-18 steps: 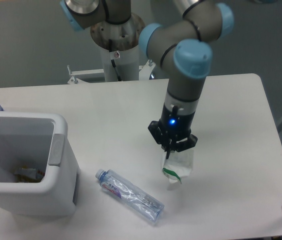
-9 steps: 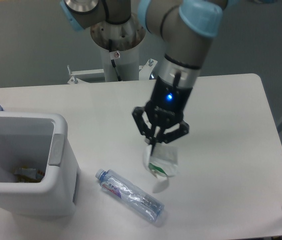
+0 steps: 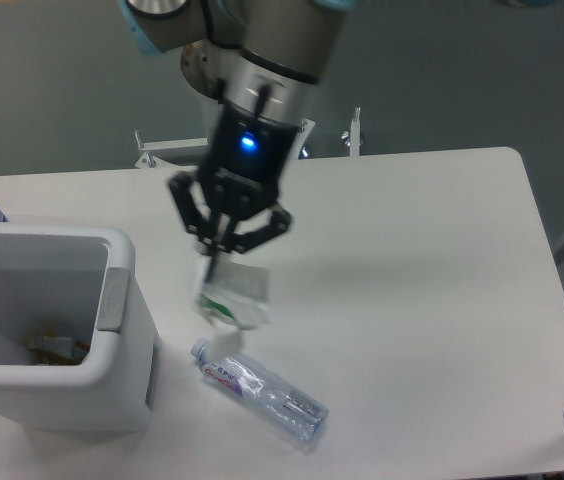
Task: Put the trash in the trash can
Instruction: 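Carry the white cup over the white trash bin, then open the gripper to drop the cup into the bin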
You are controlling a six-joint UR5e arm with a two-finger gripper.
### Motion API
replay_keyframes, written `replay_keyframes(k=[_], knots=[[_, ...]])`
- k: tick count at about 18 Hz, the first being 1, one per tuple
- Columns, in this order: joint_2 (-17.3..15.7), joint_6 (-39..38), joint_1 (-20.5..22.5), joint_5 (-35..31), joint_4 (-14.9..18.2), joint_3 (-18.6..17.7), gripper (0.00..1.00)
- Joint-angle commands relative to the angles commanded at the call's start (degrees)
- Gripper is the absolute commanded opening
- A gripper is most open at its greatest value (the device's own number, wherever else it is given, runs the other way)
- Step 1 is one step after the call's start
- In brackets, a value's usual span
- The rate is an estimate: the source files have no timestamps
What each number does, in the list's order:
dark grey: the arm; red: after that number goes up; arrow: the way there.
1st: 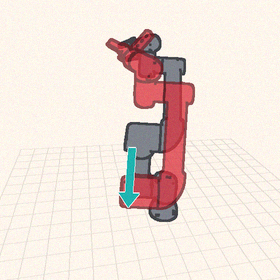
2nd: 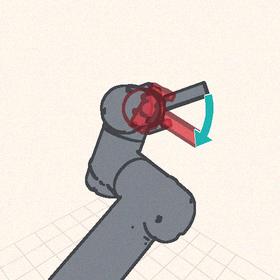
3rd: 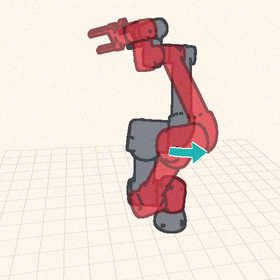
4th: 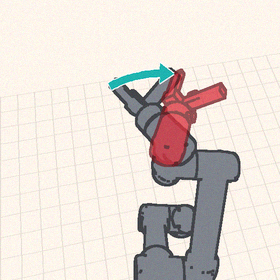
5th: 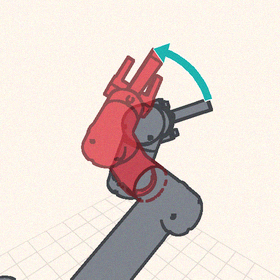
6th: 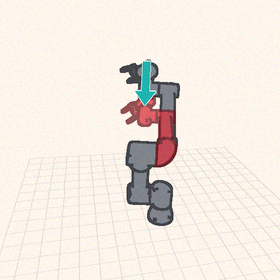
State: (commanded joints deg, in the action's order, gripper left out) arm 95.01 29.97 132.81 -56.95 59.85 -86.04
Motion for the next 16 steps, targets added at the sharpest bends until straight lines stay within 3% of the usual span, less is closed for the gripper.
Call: replay_keyframes(k=[6,7,10,11,12,16], knots=[[-0.1,-1.7,-5.8,-0.5,-0.5,-0.7,0.01],[0.0,-1.6,-6.8,-0.5,-0.8,-0.7,0.06],[-0.1,-0.9,-8.6,-0.4,-1.1,-0.6,0.36],[0.0,-0.7,-8.8,-0.5,-1.1,-0.6,0.65],[0.0,-0.4,-8.8,-0.5,-2.0,-0.7,0.88],[0.2,-0.4,-8.8,-0.5,-3.0,-0.7,0.95]])
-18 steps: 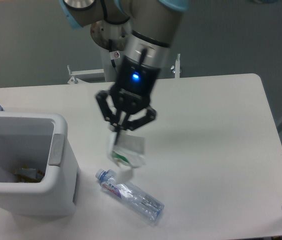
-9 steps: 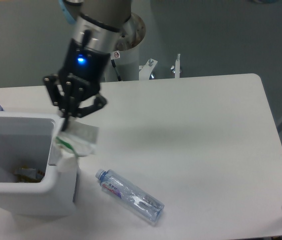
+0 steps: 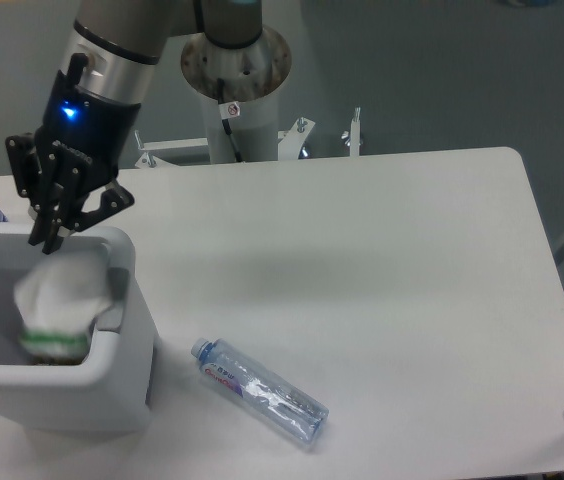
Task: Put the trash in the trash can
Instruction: 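Open the gripper to drop the cup into the bin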
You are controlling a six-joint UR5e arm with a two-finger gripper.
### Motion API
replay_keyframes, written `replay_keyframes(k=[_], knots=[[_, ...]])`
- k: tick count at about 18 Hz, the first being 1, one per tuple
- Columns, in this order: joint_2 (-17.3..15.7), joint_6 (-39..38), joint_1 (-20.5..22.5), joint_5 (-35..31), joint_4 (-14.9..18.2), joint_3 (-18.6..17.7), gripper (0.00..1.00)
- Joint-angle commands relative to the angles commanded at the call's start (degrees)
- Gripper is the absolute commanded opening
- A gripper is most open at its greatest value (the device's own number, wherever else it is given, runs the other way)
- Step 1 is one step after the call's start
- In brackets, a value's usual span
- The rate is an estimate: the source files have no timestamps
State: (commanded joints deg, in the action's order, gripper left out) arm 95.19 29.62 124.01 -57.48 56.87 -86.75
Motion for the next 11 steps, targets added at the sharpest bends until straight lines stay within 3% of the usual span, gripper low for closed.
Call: replay_keyframes(k=[6,11], knots=[[2.3,-0.2,0.7,-1.6,-0.4,0.7,1.0],[8.2,-0.7,10.9,-1.8,-1.2,0.4,1.0]])
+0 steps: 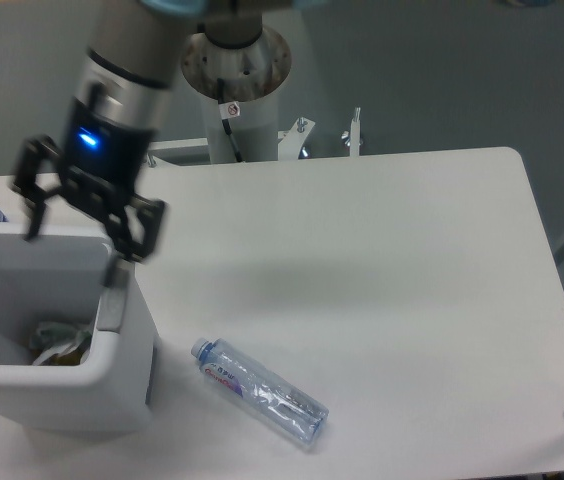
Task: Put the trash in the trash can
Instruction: 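Move the open gripper down over the clear water bottle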
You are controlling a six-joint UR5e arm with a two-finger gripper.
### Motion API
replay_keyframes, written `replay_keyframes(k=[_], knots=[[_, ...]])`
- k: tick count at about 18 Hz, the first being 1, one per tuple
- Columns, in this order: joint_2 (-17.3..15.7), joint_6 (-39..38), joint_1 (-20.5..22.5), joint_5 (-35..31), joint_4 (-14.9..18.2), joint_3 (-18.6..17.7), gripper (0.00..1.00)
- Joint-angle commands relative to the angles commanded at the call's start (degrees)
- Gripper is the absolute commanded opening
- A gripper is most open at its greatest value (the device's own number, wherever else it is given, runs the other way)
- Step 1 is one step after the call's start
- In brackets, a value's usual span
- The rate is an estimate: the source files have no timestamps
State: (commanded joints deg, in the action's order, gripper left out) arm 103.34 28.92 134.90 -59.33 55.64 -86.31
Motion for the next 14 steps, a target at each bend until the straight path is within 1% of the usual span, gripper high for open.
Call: replay_keyframes(k=[1,4,7,8,10,12,14], knots=[[1.8,0.0,1.5,-0.1,0.0,0.0,1.0],[5.9,0.2,6.0,-0.1,-0.2,0.6,1.0],[8.2,-0.1,8.4,-0.3,-0.6,1.7,1.0],[8.5,-0.4,8.5,-1.2,-0.5,1.7,1.0],[10.4,-3.3,8.5,-5.9,-0.6,1.8,1.0],[13.1,-8.4,8.1,-11.6,-0.6,3.6,1.0],[15.2,-14.6,7.0,-13.6,-0.6,5.7,1.0]])
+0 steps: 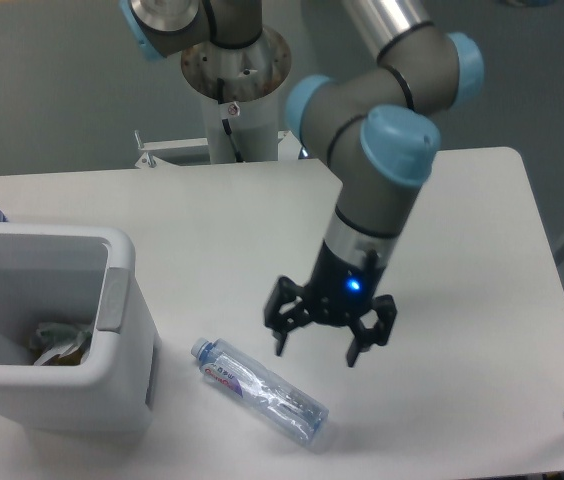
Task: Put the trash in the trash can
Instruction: 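Move the open gripper down over the clear water bottle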
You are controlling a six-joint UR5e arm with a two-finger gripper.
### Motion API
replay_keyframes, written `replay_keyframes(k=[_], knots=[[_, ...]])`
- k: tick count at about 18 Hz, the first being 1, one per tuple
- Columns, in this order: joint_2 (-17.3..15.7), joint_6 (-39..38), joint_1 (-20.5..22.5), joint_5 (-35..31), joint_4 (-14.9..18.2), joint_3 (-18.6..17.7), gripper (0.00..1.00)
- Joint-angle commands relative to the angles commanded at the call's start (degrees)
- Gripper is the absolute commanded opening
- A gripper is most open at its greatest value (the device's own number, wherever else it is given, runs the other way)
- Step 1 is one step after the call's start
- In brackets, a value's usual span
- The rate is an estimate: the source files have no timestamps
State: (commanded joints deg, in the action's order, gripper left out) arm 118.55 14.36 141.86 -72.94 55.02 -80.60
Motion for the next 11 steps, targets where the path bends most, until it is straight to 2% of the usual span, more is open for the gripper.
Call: replay_keyframes(k=[3,6,11], knots=[[2.8,-8.3,-1.2,-4.5,0.1,1.9,1.0],[6.1,-13.9,-3.3,-8.4,0.7,5.5,1.0],[7.3,-17.2,-4.0,-8.8,0.7,6.4,1.0]])
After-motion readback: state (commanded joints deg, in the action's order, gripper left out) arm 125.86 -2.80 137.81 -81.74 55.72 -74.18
